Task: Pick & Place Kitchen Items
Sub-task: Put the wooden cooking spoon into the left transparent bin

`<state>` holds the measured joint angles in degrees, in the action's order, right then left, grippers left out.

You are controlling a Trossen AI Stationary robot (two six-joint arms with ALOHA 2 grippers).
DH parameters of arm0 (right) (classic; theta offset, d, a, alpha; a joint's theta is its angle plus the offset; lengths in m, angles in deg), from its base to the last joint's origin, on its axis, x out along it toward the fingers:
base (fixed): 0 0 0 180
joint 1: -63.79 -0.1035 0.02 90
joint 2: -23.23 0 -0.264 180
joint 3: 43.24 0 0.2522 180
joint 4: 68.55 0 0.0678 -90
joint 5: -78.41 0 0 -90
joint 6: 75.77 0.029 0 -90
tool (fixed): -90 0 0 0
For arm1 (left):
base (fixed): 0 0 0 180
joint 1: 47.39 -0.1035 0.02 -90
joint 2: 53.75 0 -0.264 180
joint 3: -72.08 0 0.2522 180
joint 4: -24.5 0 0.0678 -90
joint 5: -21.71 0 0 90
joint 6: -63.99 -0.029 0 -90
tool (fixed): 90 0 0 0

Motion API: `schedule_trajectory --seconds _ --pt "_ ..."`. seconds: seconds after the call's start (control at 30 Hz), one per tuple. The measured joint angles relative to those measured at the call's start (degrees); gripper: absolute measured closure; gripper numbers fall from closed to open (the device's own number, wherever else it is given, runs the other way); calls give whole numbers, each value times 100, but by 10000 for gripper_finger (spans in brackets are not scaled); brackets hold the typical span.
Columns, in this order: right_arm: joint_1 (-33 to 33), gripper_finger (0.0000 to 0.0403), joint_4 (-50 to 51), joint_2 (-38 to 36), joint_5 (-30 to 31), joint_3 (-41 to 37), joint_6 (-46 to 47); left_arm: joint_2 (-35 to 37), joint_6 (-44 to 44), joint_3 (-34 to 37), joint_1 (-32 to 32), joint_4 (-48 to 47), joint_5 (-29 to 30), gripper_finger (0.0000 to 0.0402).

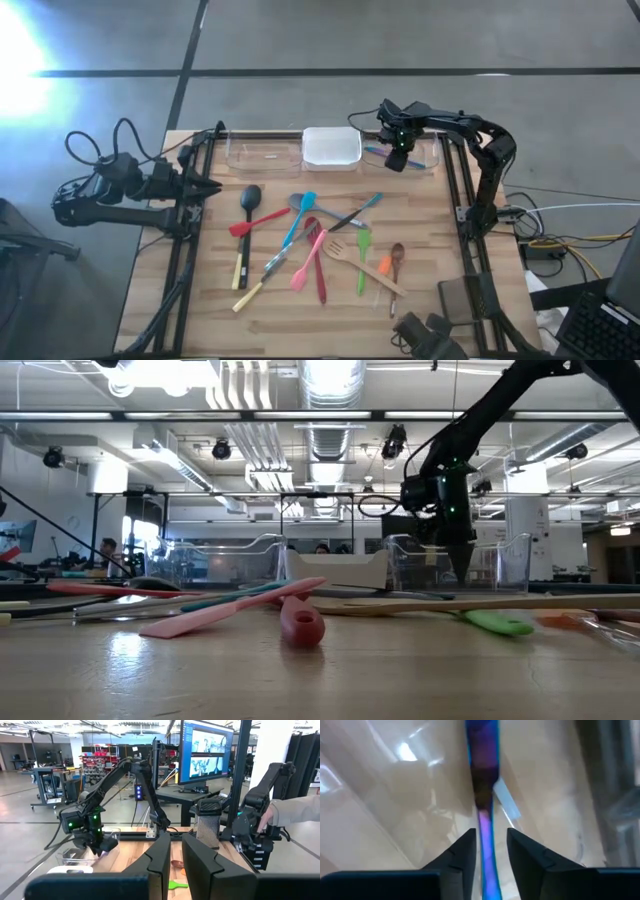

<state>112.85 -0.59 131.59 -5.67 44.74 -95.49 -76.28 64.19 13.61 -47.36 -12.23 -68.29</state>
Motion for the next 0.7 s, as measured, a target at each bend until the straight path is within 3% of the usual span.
schedule_trajectory --seconds 0.27,0.7 --pt "-18 272 315 -549 -102 22 85 -1 0 0 -1 -2 1 346" --pt "-325 295 730 -2041 -182 30 497 0 0 0 0 -2 -1 346"
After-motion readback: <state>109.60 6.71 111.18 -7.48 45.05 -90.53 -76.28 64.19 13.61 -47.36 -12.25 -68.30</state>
